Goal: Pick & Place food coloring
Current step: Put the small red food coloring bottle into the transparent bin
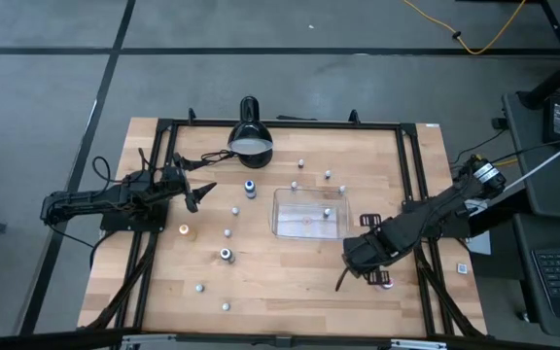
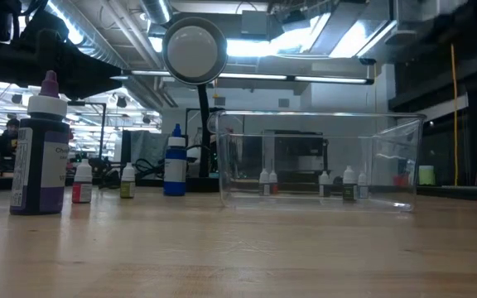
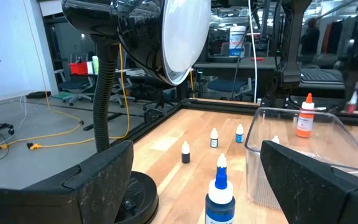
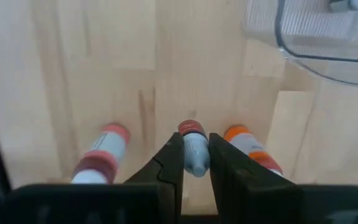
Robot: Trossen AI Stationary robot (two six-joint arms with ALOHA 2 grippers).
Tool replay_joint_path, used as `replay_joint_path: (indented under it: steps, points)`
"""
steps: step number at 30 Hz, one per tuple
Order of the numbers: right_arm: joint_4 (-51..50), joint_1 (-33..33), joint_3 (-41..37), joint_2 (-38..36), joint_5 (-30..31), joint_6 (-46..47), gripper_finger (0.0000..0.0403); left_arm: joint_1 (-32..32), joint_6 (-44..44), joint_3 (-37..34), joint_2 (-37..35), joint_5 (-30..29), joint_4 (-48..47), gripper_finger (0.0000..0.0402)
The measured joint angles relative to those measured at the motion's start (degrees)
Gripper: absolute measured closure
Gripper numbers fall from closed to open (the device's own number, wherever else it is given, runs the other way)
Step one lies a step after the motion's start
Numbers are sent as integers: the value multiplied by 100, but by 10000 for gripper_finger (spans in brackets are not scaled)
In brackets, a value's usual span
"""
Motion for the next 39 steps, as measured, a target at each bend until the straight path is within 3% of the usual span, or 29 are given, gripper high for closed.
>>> replay_joint_path:
  steps: [6, 13, 19, 30, 39]
  points:
    - [-507, -1, 870, 66, 51, -108, 344, 1, 1, 1, 1, 0, 1, 54]
    - [-649, -475, 1472, 377, 344, -772, 344, 1, -1, -1, 1, 0, 0, 54]
    - [-557, -1142, 1529, 574, 746, -1413, 344, -1, -1, -1, 0, 2, 0, 54]
    - [-79, -2492, 1528, 1080, 758, -2296, 344, 1, 0, 0, 2, 0, 0, 54]
    - [788, -2883, 1528, 1833, 750, -2265, 343, 1, 1, 1, 2, 0, 0, 54]
